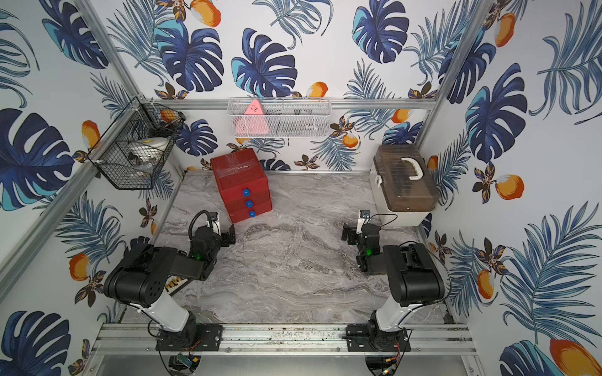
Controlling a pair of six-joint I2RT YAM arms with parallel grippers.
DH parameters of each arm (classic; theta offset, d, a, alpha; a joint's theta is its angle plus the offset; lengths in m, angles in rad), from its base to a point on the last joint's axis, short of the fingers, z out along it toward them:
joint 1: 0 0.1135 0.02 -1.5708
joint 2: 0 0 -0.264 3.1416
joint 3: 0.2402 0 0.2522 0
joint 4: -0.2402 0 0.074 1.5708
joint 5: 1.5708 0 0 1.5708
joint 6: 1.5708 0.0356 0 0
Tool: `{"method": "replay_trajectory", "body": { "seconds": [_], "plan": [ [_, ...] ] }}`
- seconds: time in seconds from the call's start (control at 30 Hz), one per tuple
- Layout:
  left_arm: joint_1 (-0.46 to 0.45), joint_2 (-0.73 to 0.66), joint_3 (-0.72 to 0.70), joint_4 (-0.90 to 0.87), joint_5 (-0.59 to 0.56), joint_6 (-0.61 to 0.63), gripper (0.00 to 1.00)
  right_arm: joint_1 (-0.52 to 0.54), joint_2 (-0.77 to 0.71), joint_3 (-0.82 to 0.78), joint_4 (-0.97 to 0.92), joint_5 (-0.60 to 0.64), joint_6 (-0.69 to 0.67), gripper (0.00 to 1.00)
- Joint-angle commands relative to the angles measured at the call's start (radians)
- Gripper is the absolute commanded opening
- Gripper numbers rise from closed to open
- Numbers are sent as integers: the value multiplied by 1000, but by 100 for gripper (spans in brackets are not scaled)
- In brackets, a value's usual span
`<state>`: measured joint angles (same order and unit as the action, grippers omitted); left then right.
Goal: Place the fruit knives into the drawer by color
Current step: Reset both arms
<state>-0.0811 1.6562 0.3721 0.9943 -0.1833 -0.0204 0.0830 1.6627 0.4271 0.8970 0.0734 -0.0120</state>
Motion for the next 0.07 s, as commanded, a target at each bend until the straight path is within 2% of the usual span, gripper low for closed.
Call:
{"method": "replay_trajectory", "body": {
  "seconds": [0.0,0.03],
  "plan": [
    [1,-6,-5,36,8,16,99,0,1,6,4,-1,-4,100],
    [1,-7,-6,37,7,16,99,0,1,7,4,-2,-4,100]
  ]
}}
